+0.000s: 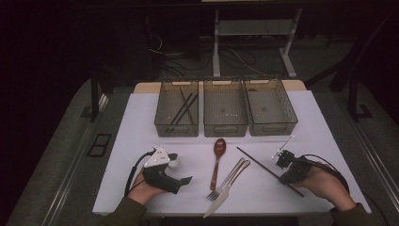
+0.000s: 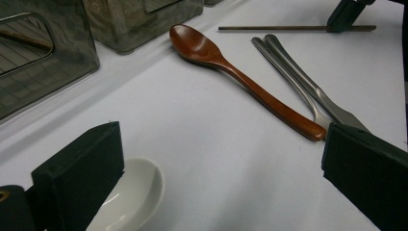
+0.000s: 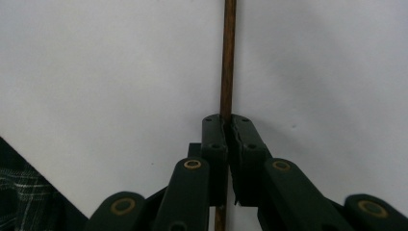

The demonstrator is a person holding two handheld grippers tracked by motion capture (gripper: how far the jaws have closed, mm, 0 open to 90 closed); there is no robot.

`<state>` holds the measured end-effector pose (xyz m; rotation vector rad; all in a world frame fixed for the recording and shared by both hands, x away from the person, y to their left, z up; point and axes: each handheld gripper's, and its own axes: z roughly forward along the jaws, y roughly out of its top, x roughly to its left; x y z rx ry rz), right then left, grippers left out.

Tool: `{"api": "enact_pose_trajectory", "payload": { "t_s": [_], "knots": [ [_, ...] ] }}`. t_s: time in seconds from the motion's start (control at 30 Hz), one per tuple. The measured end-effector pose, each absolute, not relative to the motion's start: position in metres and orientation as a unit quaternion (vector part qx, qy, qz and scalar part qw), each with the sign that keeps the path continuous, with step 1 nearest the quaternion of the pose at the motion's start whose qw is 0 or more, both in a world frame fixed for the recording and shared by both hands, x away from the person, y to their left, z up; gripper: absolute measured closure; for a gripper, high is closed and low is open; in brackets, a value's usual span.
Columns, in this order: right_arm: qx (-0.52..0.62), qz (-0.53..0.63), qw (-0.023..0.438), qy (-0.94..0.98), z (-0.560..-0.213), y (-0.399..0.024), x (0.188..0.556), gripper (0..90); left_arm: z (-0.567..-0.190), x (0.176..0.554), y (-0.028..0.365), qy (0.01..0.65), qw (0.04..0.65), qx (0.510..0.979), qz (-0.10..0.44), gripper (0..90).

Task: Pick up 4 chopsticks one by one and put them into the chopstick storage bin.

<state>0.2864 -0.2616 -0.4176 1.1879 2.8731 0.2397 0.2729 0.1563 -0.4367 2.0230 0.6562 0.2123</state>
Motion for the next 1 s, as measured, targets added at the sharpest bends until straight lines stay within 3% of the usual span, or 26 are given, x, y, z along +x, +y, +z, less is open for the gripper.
{"api": "enact_pose_trajectory", "payload": {
  "t_s": [0.43,1.0],
  "knots": [
    [0.386,0.187,0.006,0.903,-0.408,-0.279,0.293,84.6,-0.437,0.273,0.156,0.269,0.482,0.83,0.086,0.0],
    [0.397,0.36,0.031,0.844,-0.4,-0.293,0.307,84.6,-0.438,0.273,0.156,0.27,0.482,0.829,0.085,0.0]
  ]
}}
